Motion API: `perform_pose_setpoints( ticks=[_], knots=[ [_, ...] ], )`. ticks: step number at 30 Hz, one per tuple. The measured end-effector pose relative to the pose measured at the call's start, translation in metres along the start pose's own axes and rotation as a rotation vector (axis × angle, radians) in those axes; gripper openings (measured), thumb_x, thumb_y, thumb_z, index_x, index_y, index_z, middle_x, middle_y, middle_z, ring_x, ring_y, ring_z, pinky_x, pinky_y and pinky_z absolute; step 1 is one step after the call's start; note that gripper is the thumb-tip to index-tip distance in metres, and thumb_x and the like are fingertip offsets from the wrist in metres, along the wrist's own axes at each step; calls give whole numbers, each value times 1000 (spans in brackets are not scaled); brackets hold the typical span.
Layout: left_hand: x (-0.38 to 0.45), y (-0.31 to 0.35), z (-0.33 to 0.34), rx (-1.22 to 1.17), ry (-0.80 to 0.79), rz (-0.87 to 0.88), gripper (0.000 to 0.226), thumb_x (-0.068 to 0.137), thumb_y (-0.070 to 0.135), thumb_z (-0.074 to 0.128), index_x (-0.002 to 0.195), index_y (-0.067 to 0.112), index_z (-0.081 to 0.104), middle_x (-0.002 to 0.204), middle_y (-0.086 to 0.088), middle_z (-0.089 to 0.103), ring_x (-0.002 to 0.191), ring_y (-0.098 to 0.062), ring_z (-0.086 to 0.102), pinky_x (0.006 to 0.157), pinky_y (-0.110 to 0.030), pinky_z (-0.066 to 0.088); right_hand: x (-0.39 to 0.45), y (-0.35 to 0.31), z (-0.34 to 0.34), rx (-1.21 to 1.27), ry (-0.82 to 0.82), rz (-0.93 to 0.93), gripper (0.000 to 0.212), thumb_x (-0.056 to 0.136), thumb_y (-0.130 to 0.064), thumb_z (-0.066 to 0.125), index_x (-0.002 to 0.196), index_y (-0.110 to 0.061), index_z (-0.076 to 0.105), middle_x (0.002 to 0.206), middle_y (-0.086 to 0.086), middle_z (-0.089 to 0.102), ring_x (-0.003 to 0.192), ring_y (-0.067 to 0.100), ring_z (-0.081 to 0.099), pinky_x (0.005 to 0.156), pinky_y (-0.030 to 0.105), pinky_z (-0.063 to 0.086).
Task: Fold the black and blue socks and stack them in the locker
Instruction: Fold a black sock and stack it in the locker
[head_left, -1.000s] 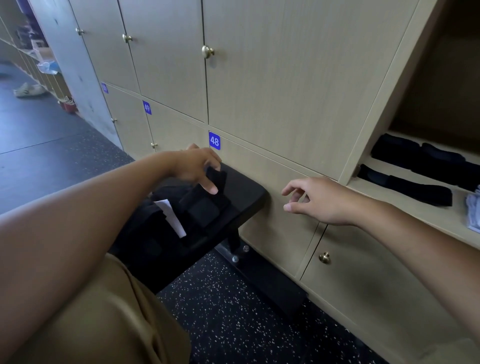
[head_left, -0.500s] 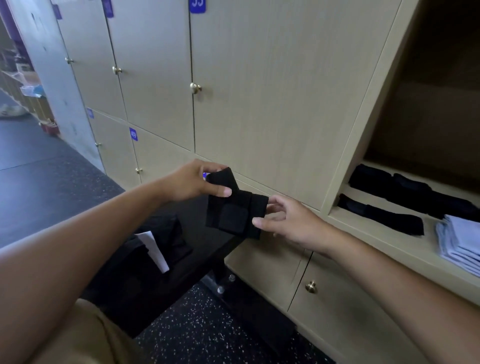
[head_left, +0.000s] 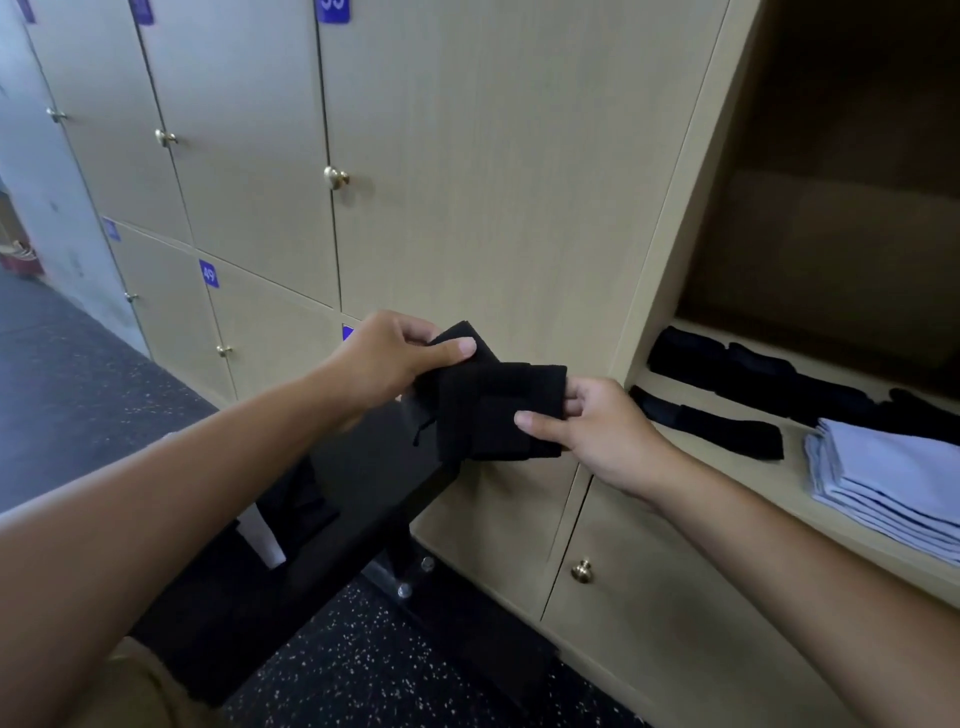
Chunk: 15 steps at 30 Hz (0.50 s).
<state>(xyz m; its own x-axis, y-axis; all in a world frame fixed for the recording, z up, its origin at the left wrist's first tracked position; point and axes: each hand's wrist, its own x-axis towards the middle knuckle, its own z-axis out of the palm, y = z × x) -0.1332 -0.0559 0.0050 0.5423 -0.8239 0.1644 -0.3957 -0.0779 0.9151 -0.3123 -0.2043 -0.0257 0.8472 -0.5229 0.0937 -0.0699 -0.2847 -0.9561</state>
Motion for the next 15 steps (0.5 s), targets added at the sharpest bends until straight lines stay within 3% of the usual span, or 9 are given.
perform_pose_setpoints(
  ticks=[4,9,12,15],
  knots=[
    [1,7,12,-24,28,-14,38,94,39,71,59,24,73,68,-1,70,64,-15,61,64,-30,49,-10,-4,-16,-16,31,15,24,90,-7,73,99,-29,70,94,-10,79,93,7,75,81,18,57],
    [6,11,33,-115,36,-46,42,100,28,64,59,20,72,68,-2,69,74,-11,69,75,-25,59,-28,-10,-42,-16,97,32,21,93,-13,72,107,-28,68,101,-9,78,97,6,74,88,22,57],
    [7,12,45,-208,-8,-77,24,102,21,61,84,12,76,87,-6,78,89,-17,76,81,-25,62,-38,-12,-59,1,137,52,21,95,-13,69,111,-25,68,103,-6,78,99,8,74,90,24,56],
    [9,10,56,-265,-51,-111,17,101,17,61,95,6,73,96,-9,79,95,-19,76,88,-31,59,-46,-11,-75,15,202,69,21,94,-13,69,112,-23,70,104,-5,78,100,10,73,93,27,55]
  ],
)
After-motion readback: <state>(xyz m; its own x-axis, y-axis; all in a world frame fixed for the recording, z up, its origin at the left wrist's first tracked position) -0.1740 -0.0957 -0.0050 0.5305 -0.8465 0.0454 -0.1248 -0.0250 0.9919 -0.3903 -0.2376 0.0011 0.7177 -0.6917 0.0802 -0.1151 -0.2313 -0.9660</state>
